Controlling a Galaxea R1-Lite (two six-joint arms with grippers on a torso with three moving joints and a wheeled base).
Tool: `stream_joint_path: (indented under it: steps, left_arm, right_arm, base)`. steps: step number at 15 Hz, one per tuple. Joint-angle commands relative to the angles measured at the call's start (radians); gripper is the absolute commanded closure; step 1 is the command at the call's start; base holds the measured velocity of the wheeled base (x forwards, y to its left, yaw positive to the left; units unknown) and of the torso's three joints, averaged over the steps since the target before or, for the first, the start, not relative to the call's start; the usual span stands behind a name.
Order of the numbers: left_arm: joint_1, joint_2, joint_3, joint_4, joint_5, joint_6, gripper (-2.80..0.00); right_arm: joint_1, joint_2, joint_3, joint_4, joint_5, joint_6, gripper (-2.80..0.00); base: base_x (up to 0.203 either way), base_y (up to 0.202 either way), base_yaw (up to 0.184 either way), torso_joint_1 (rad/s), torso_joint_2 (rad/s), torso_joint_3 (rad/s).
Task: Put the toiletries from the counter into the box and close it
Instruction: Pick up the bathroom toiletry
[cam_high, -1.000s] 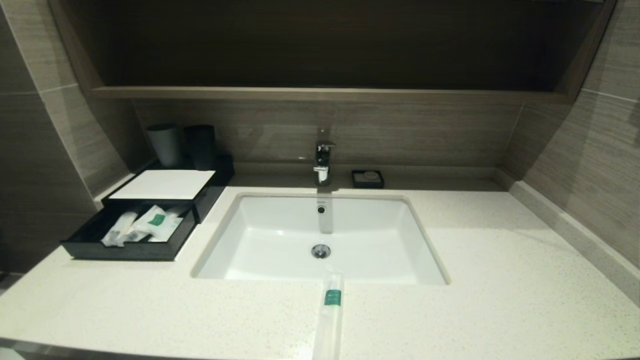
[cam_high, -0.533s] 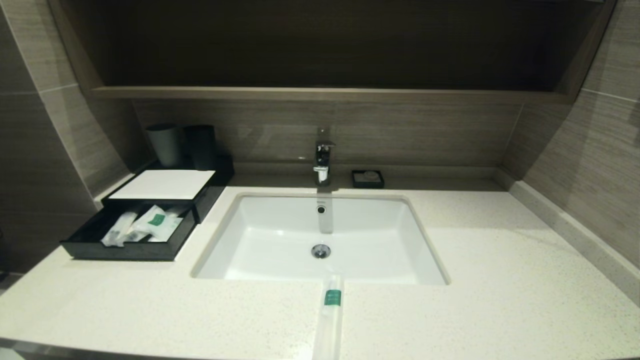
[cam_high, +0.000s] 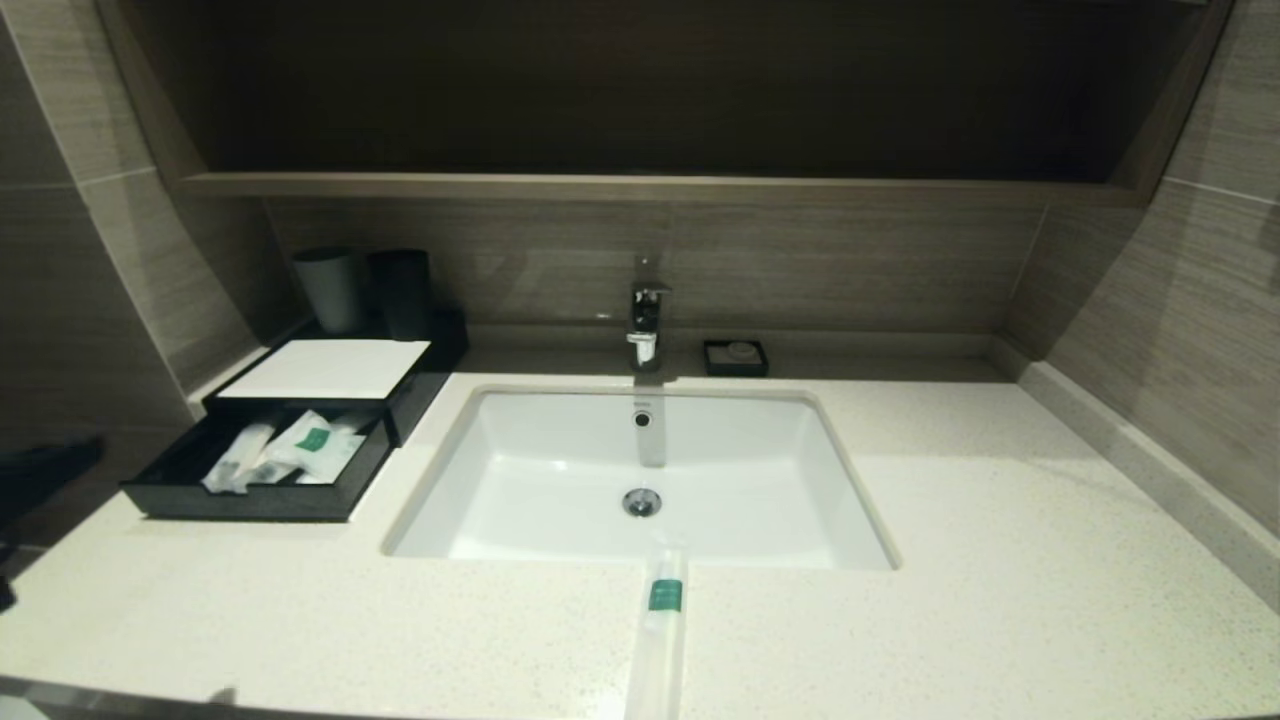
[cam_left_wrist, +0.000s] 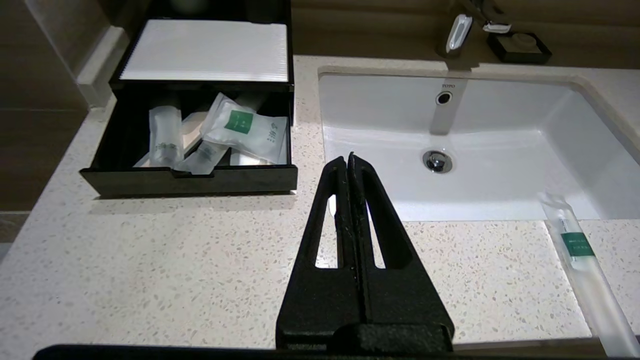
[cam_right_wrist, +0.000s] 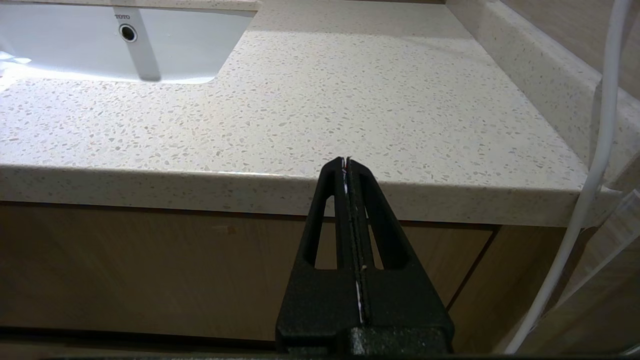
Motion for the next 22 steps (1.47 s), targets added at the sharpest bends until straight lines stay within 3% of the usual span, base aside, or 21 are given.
stream_joint_path:
  steps: [1,4,11,13,19,22]
  left_arm:
    - [-0.032,0.187,-0.054,0.001,0.001,-0.005,0.0]
    - [-0.103,0.288,-0.111,0.009,0.009,-0.008,0.0]
    - [-0.166,0.489,-0.206,0.018,0.023,-0.024,0.0]
    - [-0.215,0.527,-0.253,0.042,0.043,-0.055,0.0]
    - [-0.353,0.663,-0.452,0.212,0.109,-0.159,0.0]
    - [-0.418,0.729,-0.539,0.315,0.122,-0.18,0.0]
  right_arm:
    - [0.0,0.0,0.001,0.0,0.001,0.0,0.0]
    - [0.0,0.0,0.002,0.0,0.001,0.0,0.0]
    - [0.0,0.001,0.002,0.0,0.001,0.0,0.0]
    - [0.0,0.001,0.002,0.0,0.001,0.0,0.0]
    - [0.0,0.001,0.002,0.0,0.001,0.0,0.0]
    - [0.0,0.001,0.002,0.0,0.001,0.0,0.0]
  base:
    - [0.0,0.0,0.0,0.0,0.0,0.0]
    - [0.0,0.0,0.0,0.0,0.0,0.0]
    - [0.0,0.0,0.0,0.0,0.0,0.0]
    - [0.0,0.0,0.0,0.0,0.0,0.0]
    - [0.0,0.0,0.0,0.0,0.0,0.0]
    - [0.0,0.0,0.0,0.0,0.0,0.0]
